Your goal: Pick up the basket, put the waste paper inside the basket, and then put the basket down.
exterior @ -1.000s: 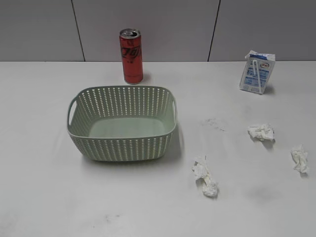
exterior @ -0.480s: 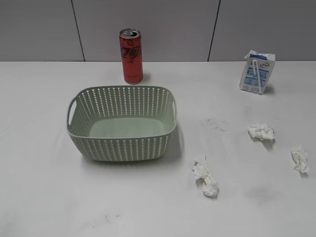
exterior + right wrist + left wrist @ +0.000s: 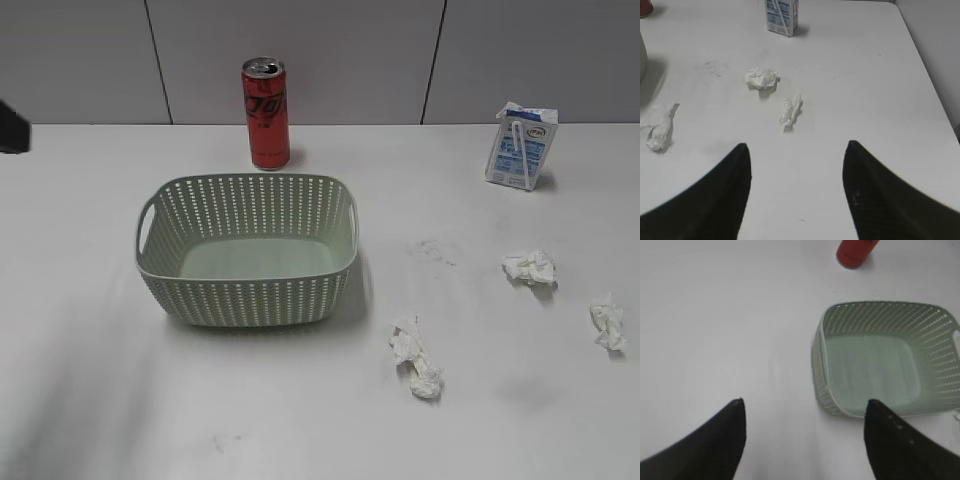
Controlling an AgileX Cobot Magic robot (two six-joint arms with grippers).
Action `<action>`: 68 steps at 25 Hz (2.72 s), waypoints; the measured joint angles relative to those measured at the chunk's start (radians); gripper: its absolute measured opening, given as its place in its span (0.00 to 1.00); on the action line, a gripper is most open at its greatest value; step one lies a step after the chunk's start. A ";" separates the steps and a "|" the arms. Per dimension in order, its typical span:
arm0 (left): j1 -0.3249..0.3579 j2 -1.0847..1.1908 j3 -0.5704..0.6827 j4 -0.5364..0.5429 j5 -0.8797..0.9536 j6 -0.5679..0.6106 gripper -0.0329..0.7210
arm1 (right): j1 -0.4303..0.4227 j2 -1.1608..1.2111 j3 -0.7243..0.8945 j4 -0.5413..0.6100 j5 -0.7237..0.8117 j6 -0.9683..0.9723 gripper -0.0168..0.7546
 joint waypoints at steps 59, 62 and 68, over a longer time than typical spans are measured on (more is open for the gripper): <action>-0.125 0.678 -0.484 0.079 0.307 -0.201 0.04 | 0.000 0.159 -0.022 0.024 -0.042 0.000 0.60; -0.125 0.678 -0.472 0.080 0.300 -0.200 0.04 | 0.000 0.406 -0.061 0.116 -0.139 -0.012 0.60; -0.125 0.678 -0.472 0.080 0.289 -0.200 0.04 | 0.000 0.994 -0.212 0.206 -0.206 -0.060 0.60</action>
